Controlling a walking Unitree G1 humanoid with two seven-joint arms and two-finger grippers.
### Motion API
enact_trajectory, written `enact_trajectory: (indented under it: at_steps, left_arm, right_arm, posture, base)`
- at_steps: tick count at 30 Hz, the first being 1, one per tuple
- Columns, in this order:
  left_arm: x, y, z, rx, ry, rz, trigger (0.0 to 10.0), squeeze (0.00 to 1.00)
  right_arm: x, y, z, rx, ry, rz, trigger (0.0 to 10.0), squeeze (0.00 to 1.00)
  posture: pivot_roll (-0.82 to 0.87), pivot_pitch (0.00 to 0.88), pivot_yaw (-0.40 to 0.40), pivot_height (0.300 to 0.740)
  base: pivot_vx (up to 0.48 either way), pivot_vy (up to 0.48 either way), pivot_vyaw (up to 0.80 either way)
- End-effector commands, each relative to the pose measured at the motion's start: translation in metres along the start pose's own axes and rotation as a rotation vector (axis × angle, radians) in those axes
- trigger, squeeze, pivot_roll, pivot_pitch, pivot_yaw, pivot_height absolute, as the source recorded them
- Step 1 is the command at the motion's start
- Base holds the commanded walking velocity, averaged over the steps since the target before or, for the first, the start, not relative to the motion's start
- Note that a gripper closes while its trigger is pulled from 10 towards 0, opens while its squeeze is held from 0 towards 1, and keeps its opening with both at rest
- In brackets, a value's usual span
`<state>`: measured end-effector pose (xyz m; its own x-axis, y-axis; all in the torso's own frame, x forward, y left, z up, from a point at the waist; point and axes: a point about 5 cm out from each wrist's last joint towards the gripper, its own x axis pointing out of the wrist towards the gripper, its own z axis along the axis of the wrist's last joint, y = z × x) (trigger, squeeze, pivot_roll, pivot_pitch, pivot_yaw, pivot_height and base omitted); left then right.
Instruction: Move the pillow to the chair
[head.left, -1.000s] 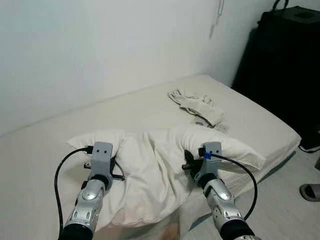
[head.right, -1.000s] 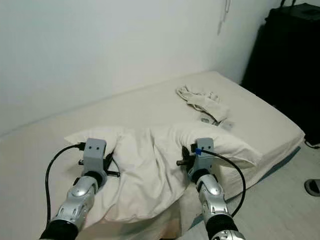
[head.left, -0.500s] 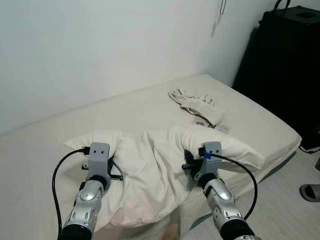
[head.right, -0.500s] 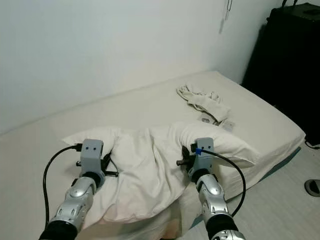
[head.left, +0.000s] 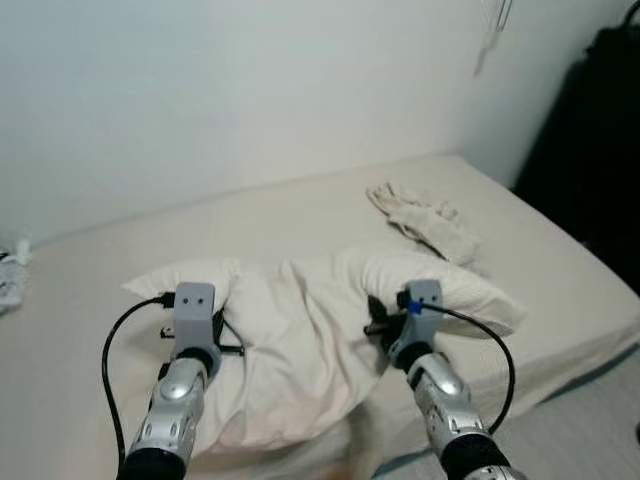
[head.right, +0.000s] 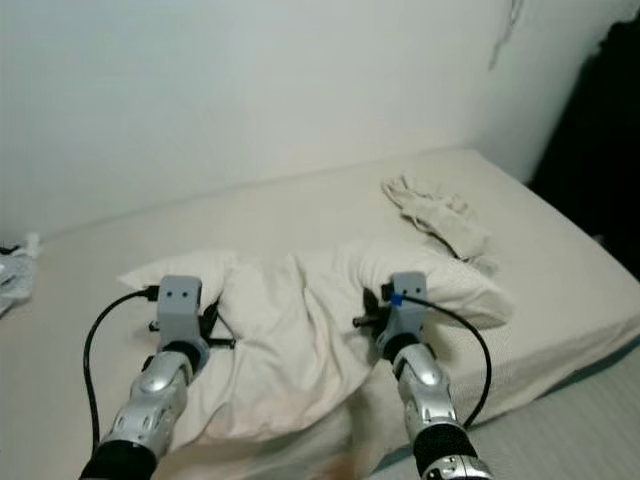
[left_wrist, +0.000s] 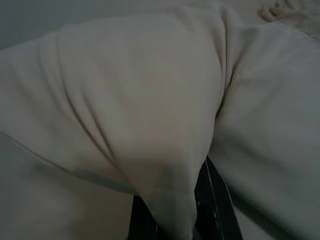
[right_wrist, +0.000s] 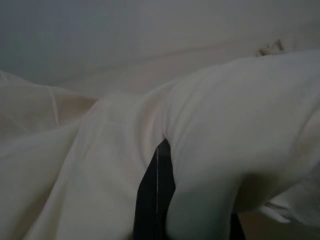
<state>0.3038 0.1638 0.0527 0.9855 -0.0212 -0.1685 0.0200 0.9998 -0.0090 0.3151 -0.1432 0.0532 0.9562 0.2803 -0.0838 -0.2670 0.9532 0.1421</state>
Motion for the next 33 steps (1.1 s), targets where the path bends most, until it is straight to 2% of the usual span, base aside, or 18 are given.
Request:
enact_trajectory:
  at_steps: [1, 11, 14, 18, 33]
  left_arm:
    - [0.0018, 0.0004, 0.0042, 0.000, -0.008, 0.007, 10.0, 0.00]
    - [0.0027, 0.0004, 0.0018, 0.003, 0.021, 0.017, 10.0, 0.00]
    - [0.0024, -0.0027, -0.0001, 0.033, 0.032, -0.005, 10.0, 0.00]
    - [0.0022, -0.0065, 0.0020, 0.072, 0.009, -0.034, 10.0, 0.00]
    - [0.0020, -0.0039, 0.0036, 0.073, -0.002, -0.009, 10.0, 0.00]
  right_arm:
    - [0.0053, 0.0112, 0.0085, -0.009, -0.045, 0.061, 10.0, 0.00]
    - [0.0044, 0.0112, 0.0066, -0.008, -0.035, 0.068, 10.0, 0.00]
    - [0.0038, 0.0116, 0.0045, -0.007, -0.024, 0.065, 10.0, 0.00]
    - [0.0032, 0.0110, 0.0033, -0.004, -0.020, 0.060, 10.0, 0.00]
    - [0.0043, 0.0098, 0.0017, -0.004, 0.010, 0.049, 10.0, 0.00]
  posture:
    - [-0.05, 0.022, 0.015, 0.740]
    - [-0.05, 0.023, 0.014, 0.740]
    - [-0.05, 0.028, 0.017, 0.740]
    - [-0.05, 0.031, 0.017, 0.740]
    - [-0.05, 0.039, 0.011, 0.740]
  base:
    - [0.000, 0.000, 0.00]
    - [0.000, 0.000, 0.00]
    - [0.000, 0.000, 0.00]
    - [0.000, 0.000, -0.66]
    - [0.000, 0.000, -0.80]
